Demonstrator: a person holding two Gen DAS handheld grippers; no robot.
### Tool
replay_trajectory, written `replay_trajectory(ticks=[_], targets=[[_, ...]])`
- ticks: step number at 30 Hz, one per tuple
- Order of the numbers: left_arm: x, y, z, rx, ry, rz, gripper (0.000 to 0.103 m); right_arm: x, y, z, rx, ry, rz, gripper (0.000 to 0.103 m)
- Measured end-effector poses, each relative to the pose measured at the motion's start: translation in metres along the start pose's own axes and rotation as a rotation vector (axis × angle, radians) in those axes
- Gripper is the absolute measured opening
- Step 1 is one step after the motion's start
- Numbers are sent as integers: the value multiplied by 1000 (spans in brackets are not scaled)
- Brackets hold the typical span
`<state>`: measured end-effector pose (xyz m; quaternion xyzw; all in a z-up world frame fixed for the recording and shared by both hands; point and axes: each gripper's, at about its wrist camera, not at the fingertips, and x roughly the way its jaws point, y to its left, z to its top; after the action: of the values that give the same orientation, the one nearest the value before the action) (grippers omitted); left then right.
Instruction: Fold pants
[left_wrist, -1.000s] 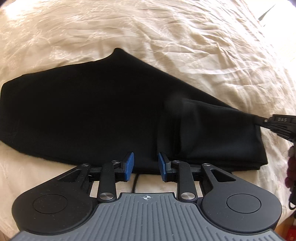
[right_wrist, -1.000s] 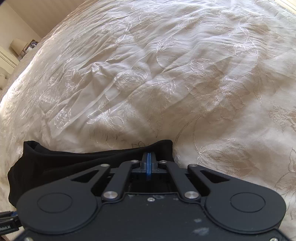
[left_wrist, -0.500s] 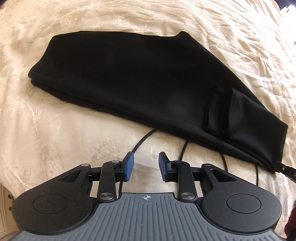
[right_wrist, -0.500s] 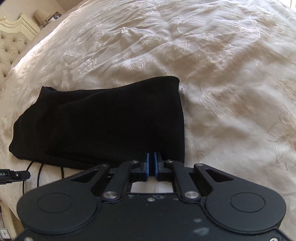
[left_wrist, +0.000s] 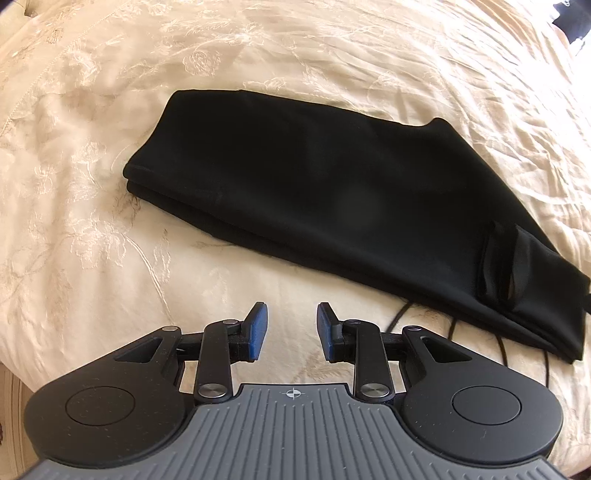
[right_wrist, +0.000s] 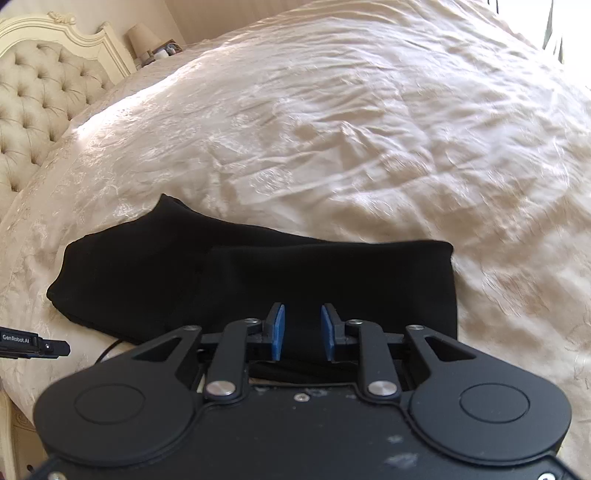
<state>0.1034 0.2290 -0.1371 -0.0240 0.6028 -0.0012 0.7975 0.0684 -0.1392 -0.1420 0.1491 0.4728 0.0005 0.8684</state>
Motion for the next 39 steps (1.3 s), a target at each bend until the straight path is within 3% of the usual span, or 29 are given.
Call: replay_trajectory(ticks=[6,10,11,14,16,20,26,35,38,39], targets=[[1,34,20,44,-50,5,28,8,69,10,-12,-52,-76,29],[5,54,37,82,-75,8,29,29,106,18,-19,-25,-31,29],[7,59,43,100,-77,11,29,38,114,22,-24,9,-18,27],[12,69,57,157,-91,20,28,69,136,31,-24,87,-27,9],[15,76,68,198,-95,9,29,88,148,39,-27,91,-58,7],[24,90,87,248,-95,-2,29,119,155,60,24,87,-74,6],[42,109,108,222,-66,-34,29,157,162,82,103,91,-113,7],[68,119,113,251,-10,-75,29,152,168,40,156,185,-123,7],[75,123,113,262,-4,-103,43,143,174,21,166,221,-115,7],[79,123,113,268,0,-102,55,140,178,14,166,232,-113,7]])
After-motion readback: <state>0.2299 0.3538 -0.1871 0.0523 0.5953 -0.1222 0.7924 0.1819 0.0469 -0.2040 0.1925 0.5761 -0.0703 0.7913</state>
